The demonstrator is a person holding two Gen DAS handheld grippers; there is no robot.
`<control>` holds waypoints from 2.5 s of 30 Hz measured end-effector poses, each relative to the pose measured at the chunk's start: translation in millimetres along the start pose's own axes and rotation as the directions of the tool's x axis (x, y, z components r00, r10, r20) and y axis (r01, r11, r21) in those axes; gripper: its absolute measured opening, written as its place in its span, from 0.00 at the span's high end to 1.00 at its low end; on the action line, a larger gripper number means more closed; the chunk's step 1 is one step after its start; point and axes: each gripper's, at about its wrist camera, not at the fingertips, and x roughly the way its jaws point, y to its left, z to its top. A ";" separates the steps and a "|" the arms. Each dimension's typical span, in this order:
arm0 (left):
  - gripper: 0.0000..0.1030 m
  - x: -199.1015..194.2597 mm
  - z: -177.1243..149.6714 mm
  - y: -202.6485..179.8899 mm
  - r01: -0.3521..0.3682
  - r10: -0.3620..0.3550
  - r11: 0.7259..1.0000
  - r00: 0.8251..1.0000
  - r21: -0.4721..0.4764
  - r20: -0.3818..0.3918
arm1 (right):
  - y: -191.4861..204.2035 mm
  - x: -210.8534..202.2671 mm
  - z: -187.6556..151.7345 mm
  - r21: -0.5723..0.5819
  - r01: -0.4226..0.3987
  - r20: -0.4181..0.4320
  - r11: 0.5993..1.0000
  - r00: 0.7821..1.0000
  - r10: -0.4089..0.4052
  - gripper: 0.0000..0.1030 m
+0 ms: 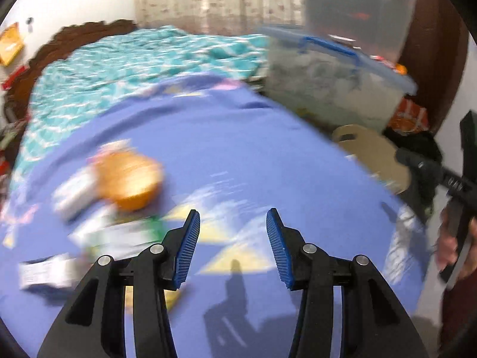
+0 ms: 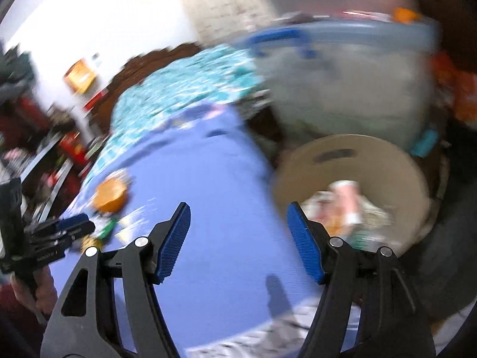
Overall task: Collect trash
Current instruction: 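Carry the peel and tissue to the beige bin and release both, then grasp the white tissue pack with the left tool while the right grasps the red-white bag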
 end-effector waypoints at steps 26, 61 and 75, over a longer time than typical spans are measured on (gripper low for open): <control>0.11 131.5 47.6 228.9 -0.043 0.075 0.988 0.972 0.149 -0.221 | 306.6 357.8 63.3 -0.159 -0.343 -0.658 0.926 0.736 0.160 0.21; 0.42 152.3 39.0 197.1 -0.039 0.132 0.951 0.949 0.307 -0.286 | 322.2 342.7 45.1 -0.437 -0.262 -0.489 0.860 0.872 0.017 0.44; 0.42 149.3 35.3 193.9 -0.073 0.164 0.947 0.948 0.314 -0.273 | 326.4 337.8 41.7 -0.475 -0.238 -0.452 0.847 0.892 -0.003 0.46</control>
